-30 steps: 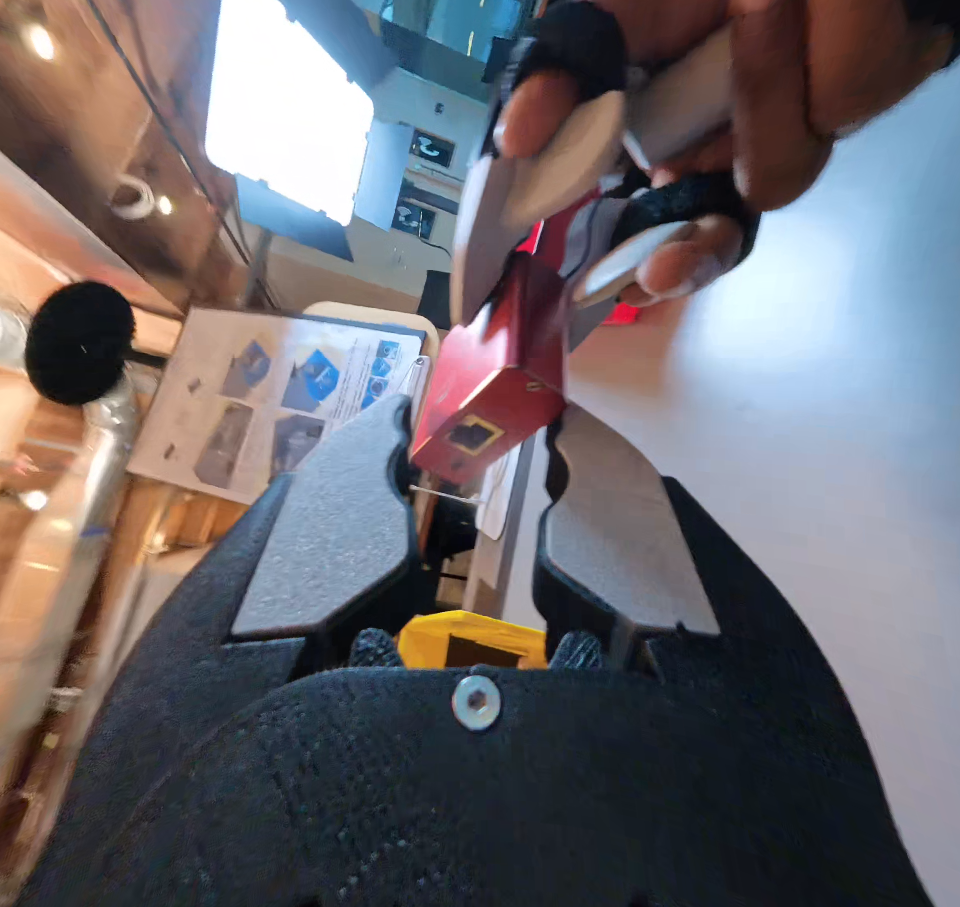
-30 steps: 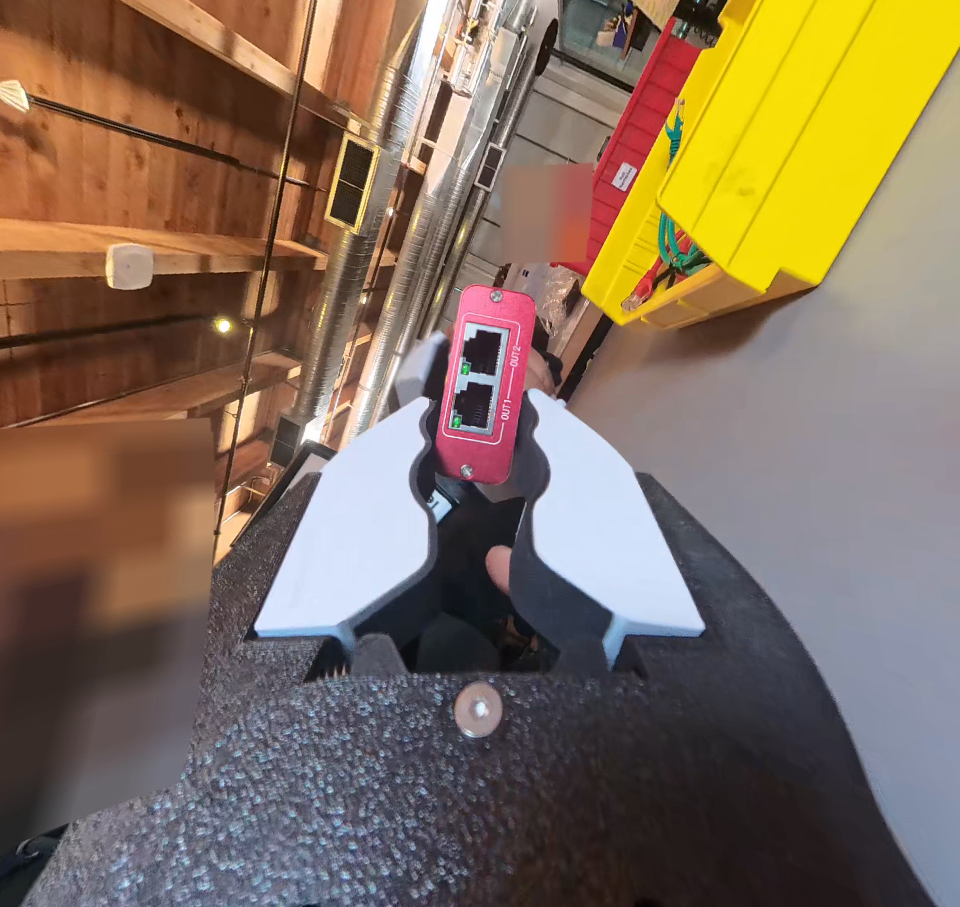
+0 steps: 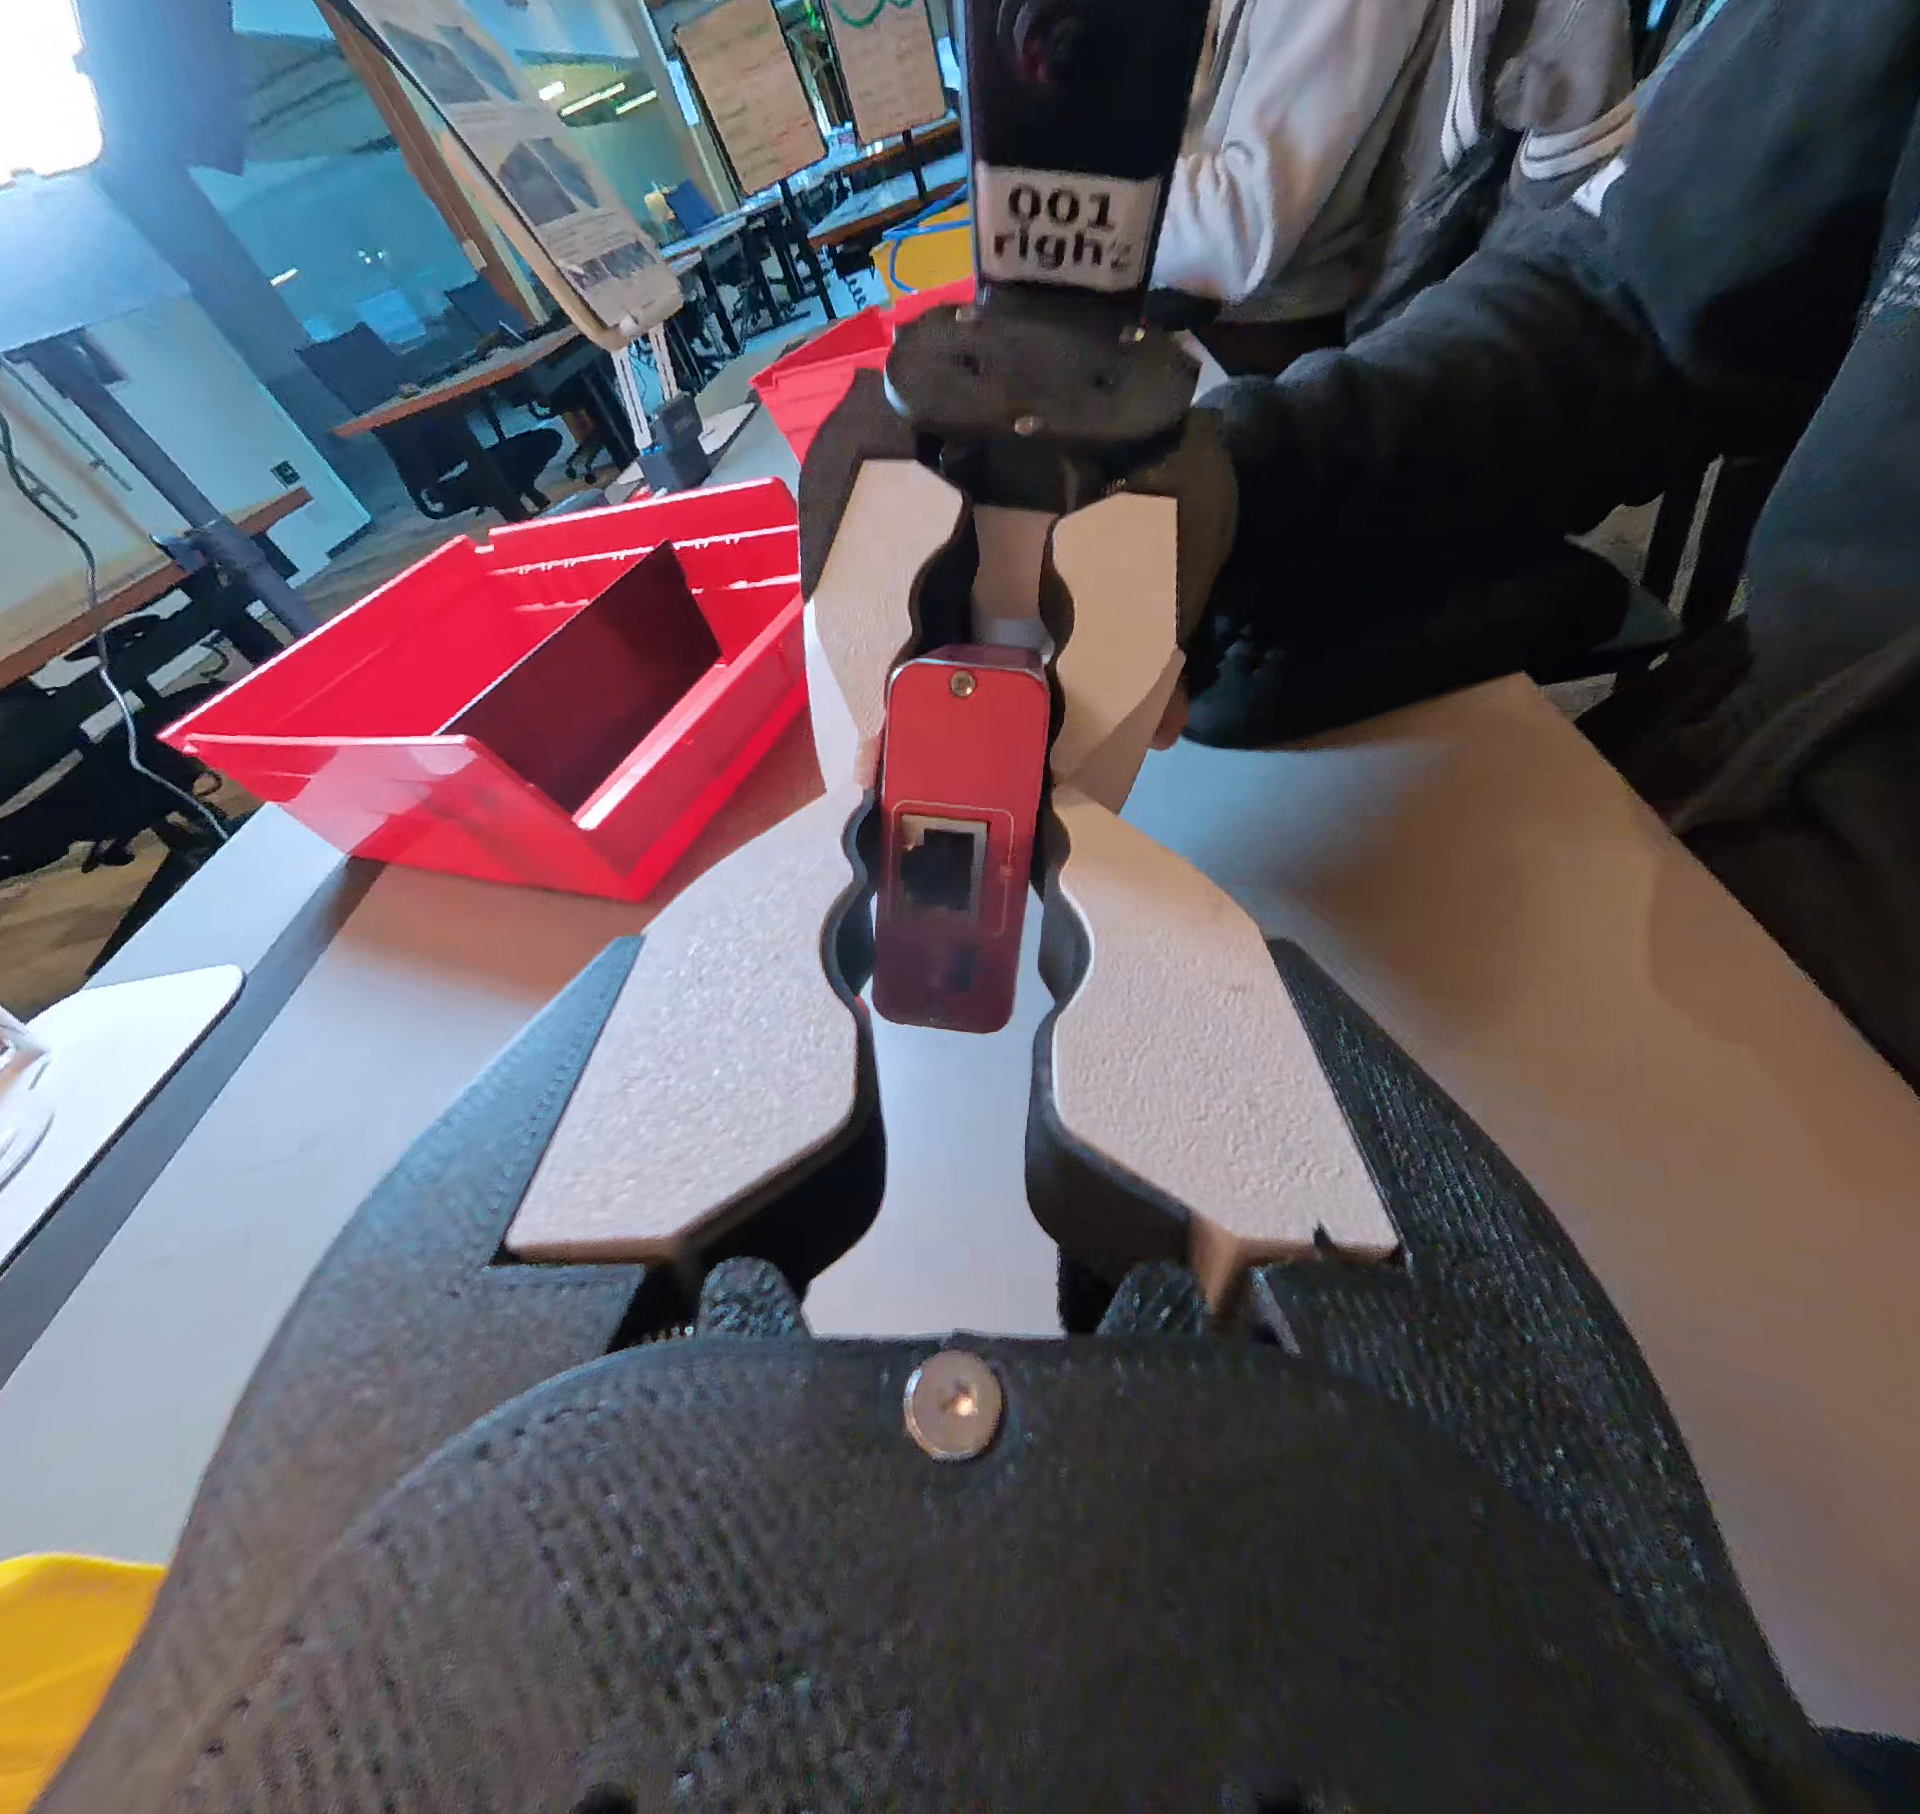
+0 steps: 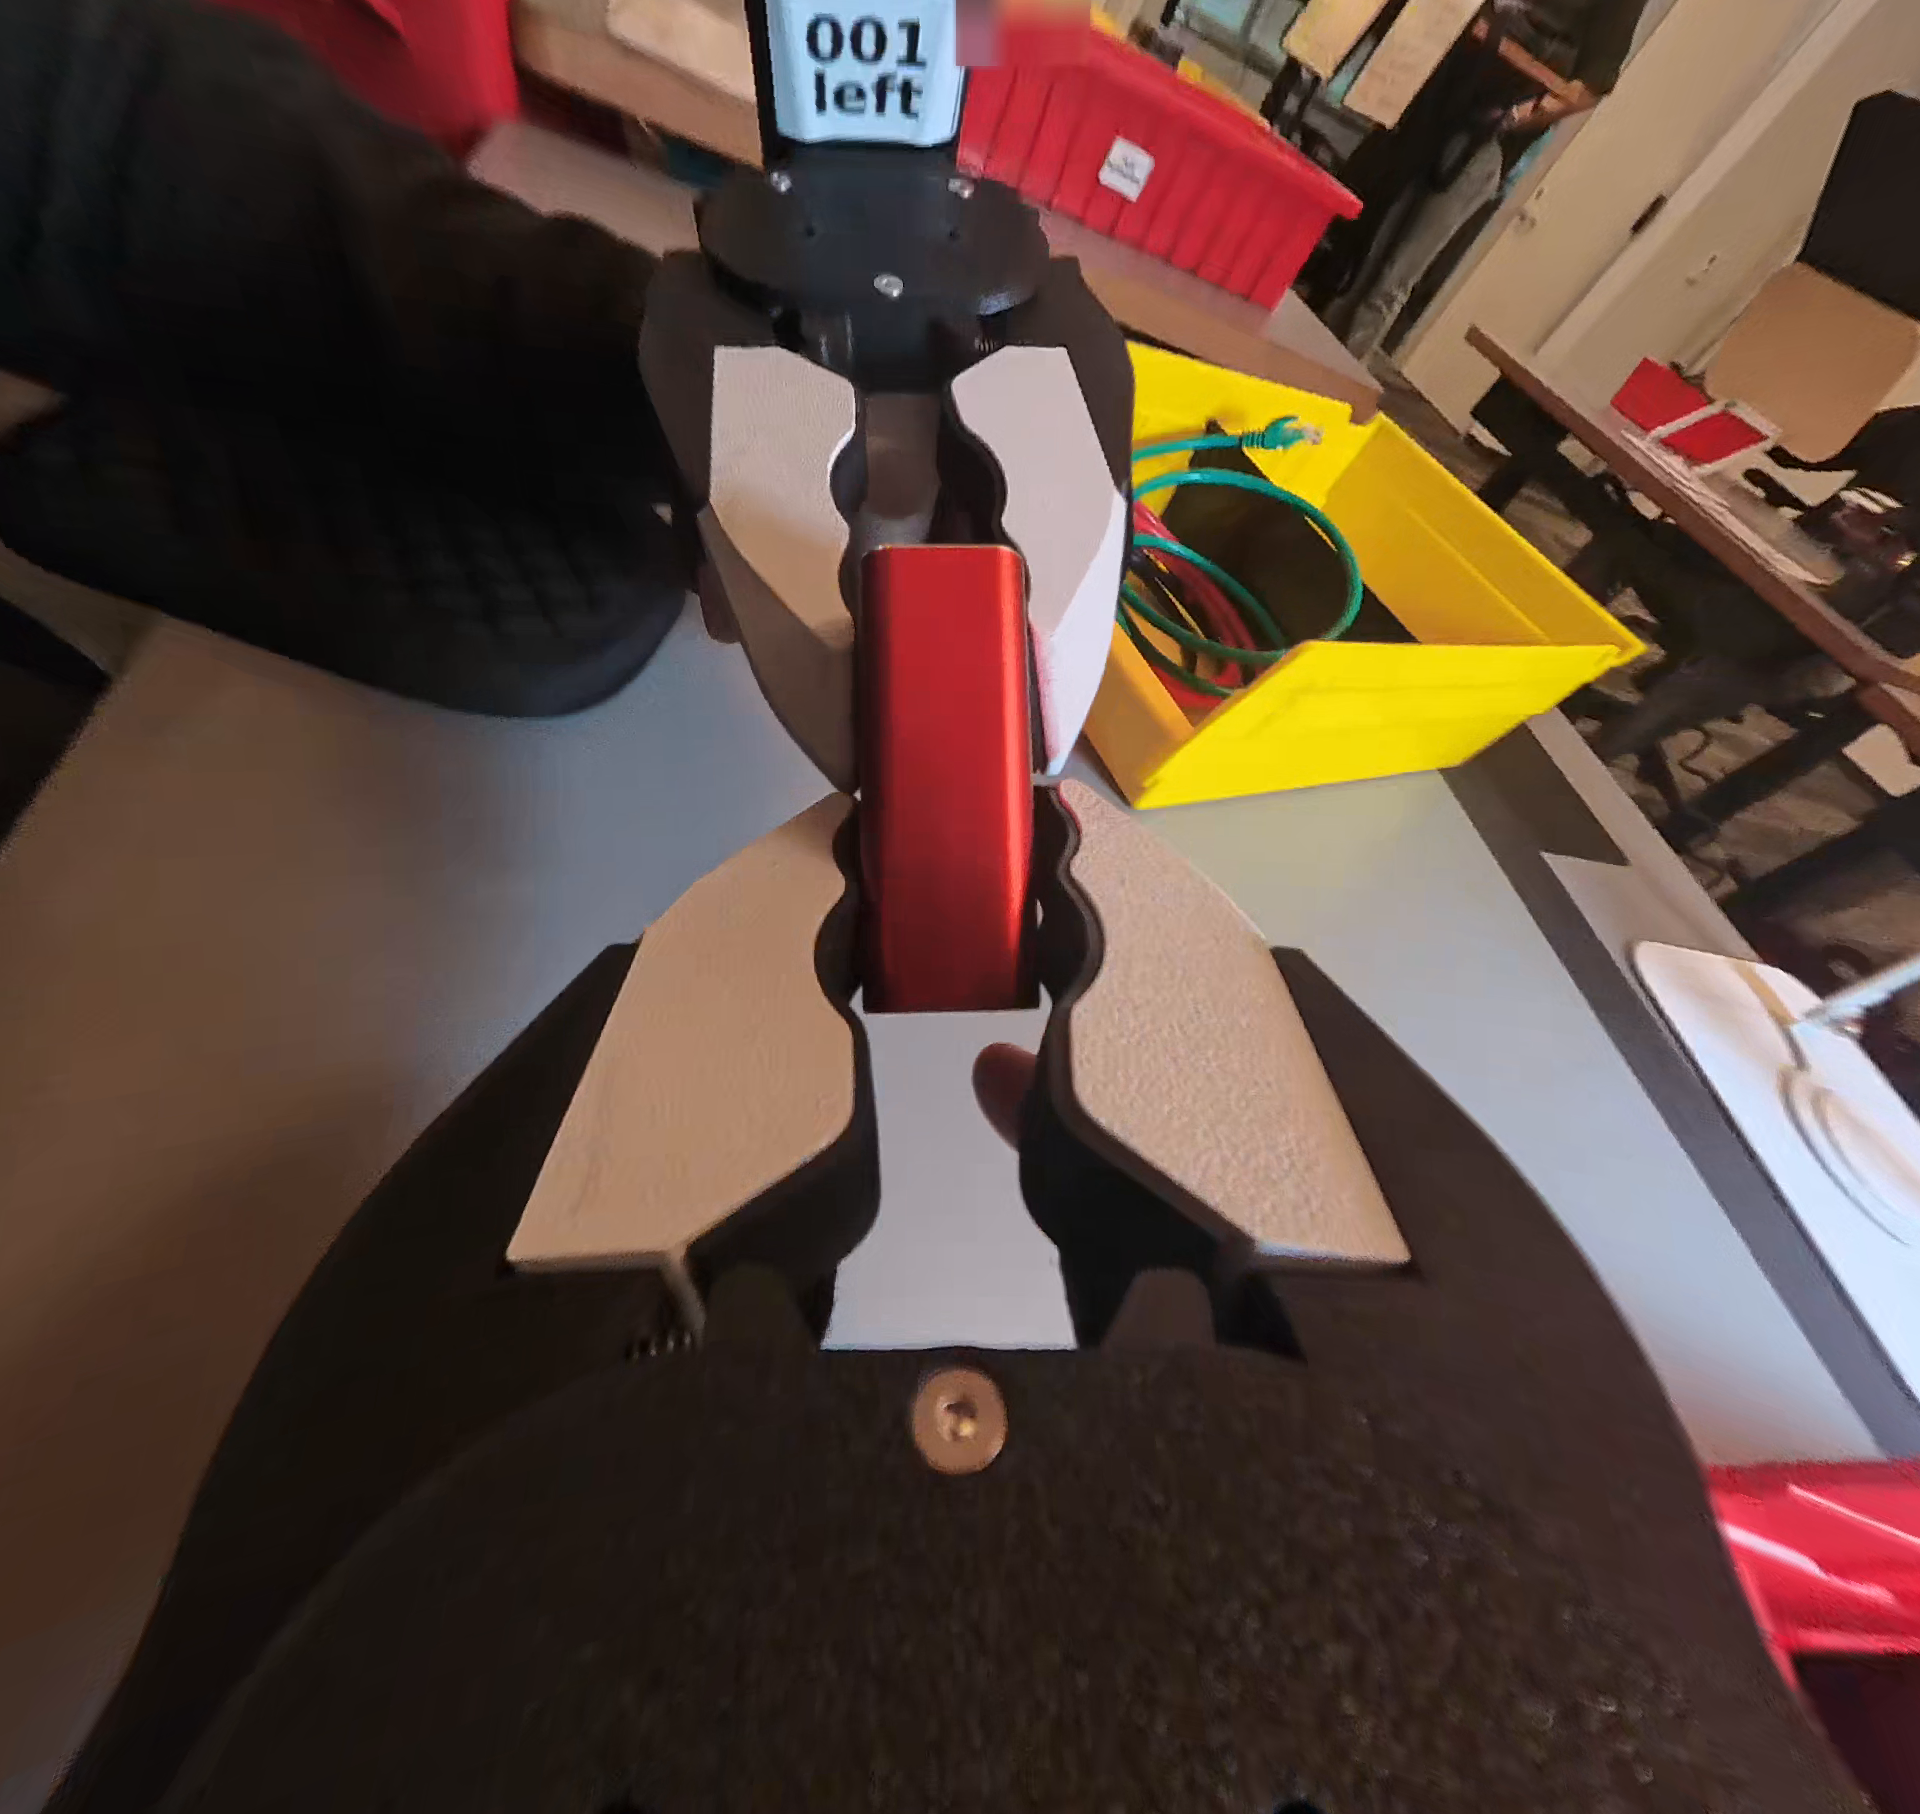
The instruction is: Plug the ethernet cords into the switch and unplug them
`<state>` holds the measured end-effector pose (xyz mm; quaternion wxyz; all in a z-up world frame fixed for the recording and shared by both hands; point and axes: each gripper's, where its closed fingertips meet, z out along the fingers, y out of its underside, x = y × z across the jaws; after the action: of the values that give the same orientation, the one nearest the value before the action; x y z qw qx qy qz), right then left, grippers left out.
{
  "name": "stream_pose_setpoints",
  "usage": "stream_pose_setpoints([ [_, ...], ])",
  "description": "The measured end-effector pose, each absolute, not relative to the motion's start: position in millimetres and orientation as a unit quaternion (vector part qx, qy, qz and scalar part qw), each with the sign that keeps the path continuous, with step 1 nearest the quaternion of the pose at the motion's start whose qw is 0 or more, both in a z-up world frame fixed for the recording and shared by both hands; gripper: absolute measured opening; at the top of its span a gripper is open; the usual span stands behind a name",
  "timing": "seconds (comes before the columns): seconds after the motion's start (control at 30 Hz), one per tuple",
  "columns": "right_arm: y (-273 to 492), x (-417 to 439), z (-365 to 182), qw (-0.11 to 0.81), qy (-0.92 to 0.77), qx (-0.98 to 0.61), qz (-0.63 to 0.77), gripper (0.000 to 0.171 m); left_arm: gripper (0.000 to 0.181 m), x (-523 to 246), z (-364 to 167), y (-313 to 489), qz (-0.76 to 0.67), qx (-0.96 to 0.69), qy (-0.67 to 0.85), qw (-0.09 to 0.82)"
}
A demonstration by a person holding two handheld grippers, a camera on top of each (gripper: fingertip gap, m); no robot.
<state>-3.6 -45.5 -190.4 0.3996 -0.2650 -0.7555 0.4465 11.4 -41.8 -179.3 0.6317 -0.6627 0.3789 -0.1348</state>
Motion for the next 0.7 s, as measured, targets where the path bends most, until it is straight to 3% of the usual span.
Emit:
stream_pose_setpoints([
  [0.17,-35,-7,-196,0.437,-0.769,-0.270,0.380,0.028,0.033,-1,-185,-38,-0.133,-0.685,0.363,0.618],
  [0.33,-23,-4,-189,0.474,-0.761,-0.265,0.354,0.028,0.038,-34,-150,-44,-0.159,-0.667,0.294,0.666],
  [0.53,-8,-6,-184,0.502,-0.751,-0.275,0.330,0.028,0.032,-152,-102,-56,0.020,-0.700,0.117,0.704],
  [0.7,2,-10,-186,0.501,-0.738,-0.298,0.339,0.029,0.032,-267,-96,-92,0.140,-0.765,-0.054,0.627],
])
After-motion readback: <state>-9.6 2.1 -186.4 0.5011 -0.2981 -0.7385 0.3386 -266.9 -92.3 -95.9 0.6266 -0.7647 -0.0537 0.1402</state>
